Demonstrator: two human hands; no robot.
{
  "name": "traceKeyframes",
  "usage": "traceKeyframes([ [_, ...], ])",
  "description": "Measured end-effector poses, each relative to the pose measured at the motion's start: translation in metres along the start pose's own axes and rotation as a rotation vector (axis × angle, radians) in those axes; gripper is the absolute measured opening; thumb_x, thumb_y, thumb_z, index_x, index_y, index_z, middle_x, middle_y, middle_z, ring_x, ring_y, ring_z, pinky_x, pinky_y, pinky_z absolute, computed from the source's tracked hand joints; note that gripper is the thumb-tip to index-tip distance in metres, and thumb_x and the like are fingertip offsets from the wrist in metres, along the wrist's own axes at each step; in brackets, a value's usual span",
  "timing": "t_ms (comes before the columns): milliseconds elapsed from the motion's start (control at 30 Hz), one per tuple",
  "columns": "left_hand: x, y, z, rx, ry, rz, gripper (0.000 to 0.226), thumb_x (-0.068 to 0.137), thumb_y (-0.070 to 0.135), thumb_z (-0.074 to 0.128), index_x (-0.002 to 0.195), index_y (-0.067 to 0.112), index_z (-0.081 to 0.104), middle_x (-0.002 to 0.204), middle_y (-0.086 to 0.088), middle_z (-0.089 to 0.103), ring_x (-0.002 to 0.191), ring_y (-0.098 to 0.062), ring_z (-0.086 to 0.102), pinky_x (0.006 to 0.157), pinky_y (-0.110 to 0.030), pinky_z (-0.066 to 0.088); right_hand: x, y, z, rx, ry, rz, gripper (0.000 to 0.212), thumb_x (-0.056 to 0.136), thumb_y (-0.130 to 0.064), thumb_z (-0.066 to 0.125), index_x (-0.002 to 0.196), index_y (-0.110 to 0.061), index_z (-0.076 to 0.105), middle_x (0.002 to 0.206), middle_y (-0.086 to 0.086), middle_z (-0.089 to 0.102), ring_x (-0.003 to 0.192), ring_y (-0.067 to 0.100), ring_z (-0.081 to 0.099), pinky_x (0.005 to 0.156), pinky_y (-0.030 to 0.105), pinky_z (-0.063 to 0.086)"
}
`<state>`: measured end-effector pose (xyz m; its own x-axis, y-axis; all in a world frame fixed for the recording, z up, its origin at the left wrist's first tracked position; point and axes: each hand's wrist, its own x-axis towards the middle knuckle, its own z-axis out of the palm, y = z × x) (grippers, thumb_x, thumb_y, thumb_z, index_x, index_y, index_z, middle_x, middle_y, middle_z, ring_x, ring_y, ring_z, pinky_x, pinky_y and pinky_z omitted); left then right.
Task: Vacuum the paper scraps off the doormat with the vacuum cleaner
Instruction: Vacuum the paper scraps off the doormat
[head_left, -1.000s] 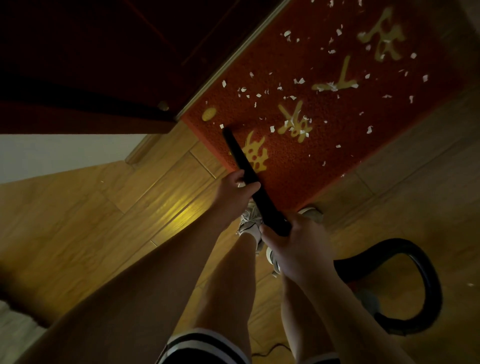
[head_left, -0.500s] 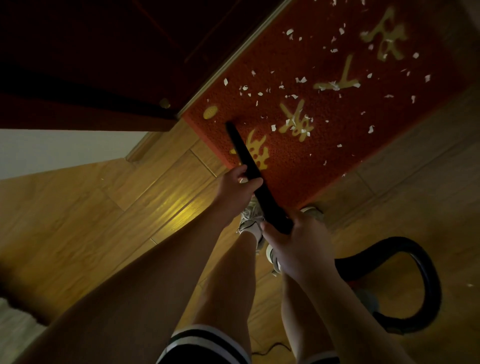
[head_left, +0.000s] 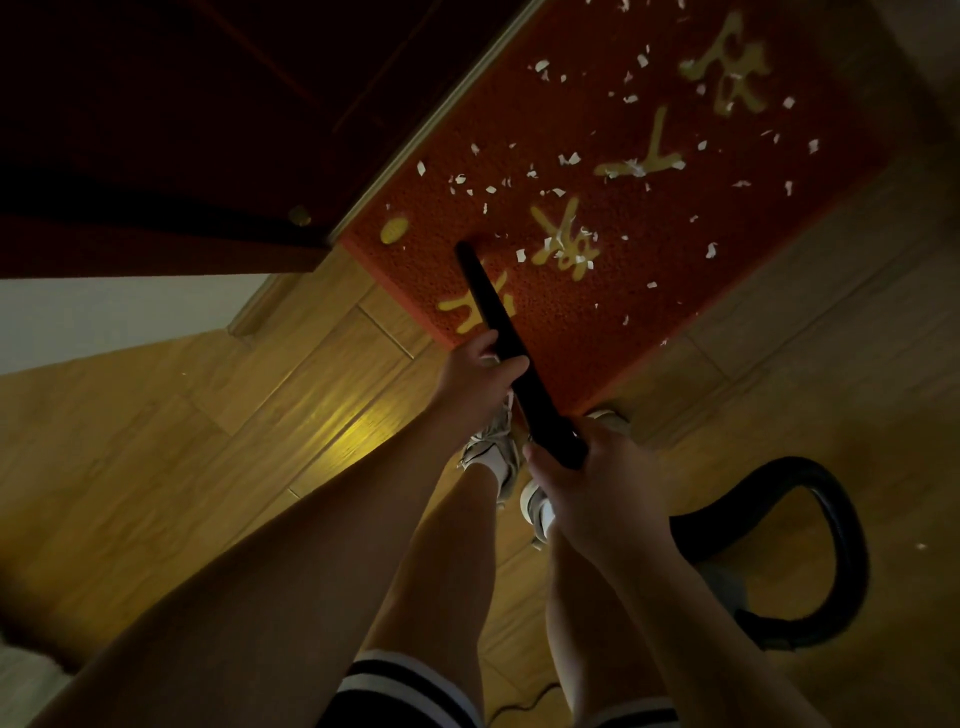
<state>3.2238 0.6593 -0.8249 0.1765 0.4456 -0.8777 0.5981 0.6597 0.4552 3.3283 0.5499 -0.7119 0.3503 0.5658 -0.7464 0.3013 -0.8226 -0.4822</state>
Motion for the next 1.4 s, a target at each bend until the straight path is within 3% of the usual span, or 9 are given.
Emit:
traceKeyframes([
  [200, 0.000, 0.006, -0.003, -0.004, -0.006, 0.020, 0.047, 0.094, 0.018, 0.068, 0.139, 0.010, 0.059, 0.123, -0.006, 0.065, 0.099, -0.017, 0.067, 0.073, -0.022, 0.051, 0.005, -0.003, 0.002, -0.022, 0.019, -0.001, 0.030, 0.088, -0.046, 0.067, 0.074, -0.020, 0.059, 0.055, -0.003, 0.057, 0.048, 0.015, 0.055, 0.050, 0.039, 0.049],
  [333, -0.003, 0.002, -0.010, -0.021, 0.021, 0.006, 0.054, 0.094, 0.021, 0.070, 0.144, 0.010, 0.054, 0.138, -0.008, 0.060, 0.115, -0.021, 0.066, 0.070, -0.017, 0.054, 0.003, -0.007, 0.003, -0.032, 0.028, -0.036, 0.027, 0.086, -0.044, 0.070, 0.074, -0.021, 0.061, 0.054, -0.003, 0.056, 0.048, 0.014, 0.055, 0.048, 0.035, 0.044],
  [500, -0.004, -0.002, -0.021, -0.018, 0.054, -0.001, 0.055, 0.094, 0.025, 0.070, 0.145, 0.012, 0.054, 0.140, -0.009, 0.059, 0.114, -0.021, 0.066, 0.059, -0.010, 0.051, 0.004, -0.015, 0.007, -0.085, 0.002, -0.055, 0.027, 0.086, -0.047, 0.070, 0.078, -0.023, 0.063, 0.057, -0.009, 0.057, 0.049, 0.006, 0.054, 0.046, 0.020, 0.036],
  [633, -0.002, -0.003, -0.028, -0.049, 0.078, 0.000, 0.057, 0.094, 0.023, 0.071, 0.147, 0.011, 0.052, 0.137, -0.006, 0.059, 0.118, -0.021, 0.064, 0.070, -0.016, 0.054, 0.008, -0.020, 0.011, -0.102, -0.011, -0.076, 0.023, 0.086, -0.045, 0.072, 0.078, -0.027, 0.059, 0.055, -0.011, 0.053, 0.048, 0.006, 0.052, 0.046, 0.021, 0.035],
  [767, -0.002, -0.003, -0.036, -0.061, 0.105, 0.000, 0.054, 0.089, 0.026, 0.073, 0.139, 0.013, 0.059, 0.129, -0.004, 0.064, 0.108, -0.019, 0.069, 0.094, -0.043, 0.059, 0.013, -0.026, 0.017, -0.121, -0.012, -0.090, 0.026, 0.087, -0.043, 0.070, 0.073, -0.028, 0.056, 0.055, -0.008, 0.054, 0.049, 0.009, 0.053, 0.047, 0.025, 0.037],
  [933, -0.003, -0.002, -0.048, -0.055, 0.117, -0.002, 0.055, 0.075, 0.040, 0.071, 0.127, 0.022, 0.067, 0.120, 0.004, 0.067, 0.107, -0.019, 0.069, 0.097, -0.048, 0.057, 0.017, -0.033, 0.026, -0.097, -0.029, -0.104, 0.026, 0.087, -0.041, 0.071, 0.070, -0.029, 0.056, 0.051, -0.010, 0.053, 0.044, 0.006, 0.050, 0.042, 0.017, 0.029],
  [1100, 0.001, -0.001, -0.057, -0.073, 0.112, 0.006, 0.032, 0.089, 0.025, 0.073, 0.120, 0.020, 0.067, 0.117, -0.001, 0.067, 0.109, -0.025, 0.068, 0.099, -0.053, 0.054, 0.021, -0.038, 0.032, -0.096, -0.023, -0.132, 0.033, 0.087, -0.040, 0.071, 0.066, -0.030, 0.048, 0.048, -0.009, 0.048, 0.039, 0.008, 0.045, 0.039, 0.017, 0.028],
  [1200, 0.003, 0.004, -0.062, -0.085, 0.129, 0.009, 0.046, 0.079, 0.033, 0.073, 0.121, 0.016, 0.069, 0.119, -0.003, 0.068, 0.110, -0.022, 0.068, 0.101, -0.051, 0.054, 0.025, -0.042, 0.035, -0.094, -0.019, -0.135, 0.034, 0.088, -0.041, 0.071, 0.066, -0.031, 0.047, 0.048, -0.010, 0.047, 0.038, 0.008, 0.044, 0.040, 0.015, 0.026],
  [1400, 0.017, 0.009, -0.075, -0.126, 0.119, 0.038, 0.025, 0.093, 0.014, 0.069, 0.118, 0.017, 0.069, 0.118, -0.004, 0.068, 0.100, -0.017, 0.069, 0.097, -0.047, 0.058, 0.036, -0.054, 0.040, -0.056, -0.033, -0.158, 0.028, 0.090, -0.040, 0.069, 0.073, -0.032, 0.048, 0.053, -0.012, 0.048, 0.041, 0.005, 0.043, 0.044, 0.018, 0.028],
])
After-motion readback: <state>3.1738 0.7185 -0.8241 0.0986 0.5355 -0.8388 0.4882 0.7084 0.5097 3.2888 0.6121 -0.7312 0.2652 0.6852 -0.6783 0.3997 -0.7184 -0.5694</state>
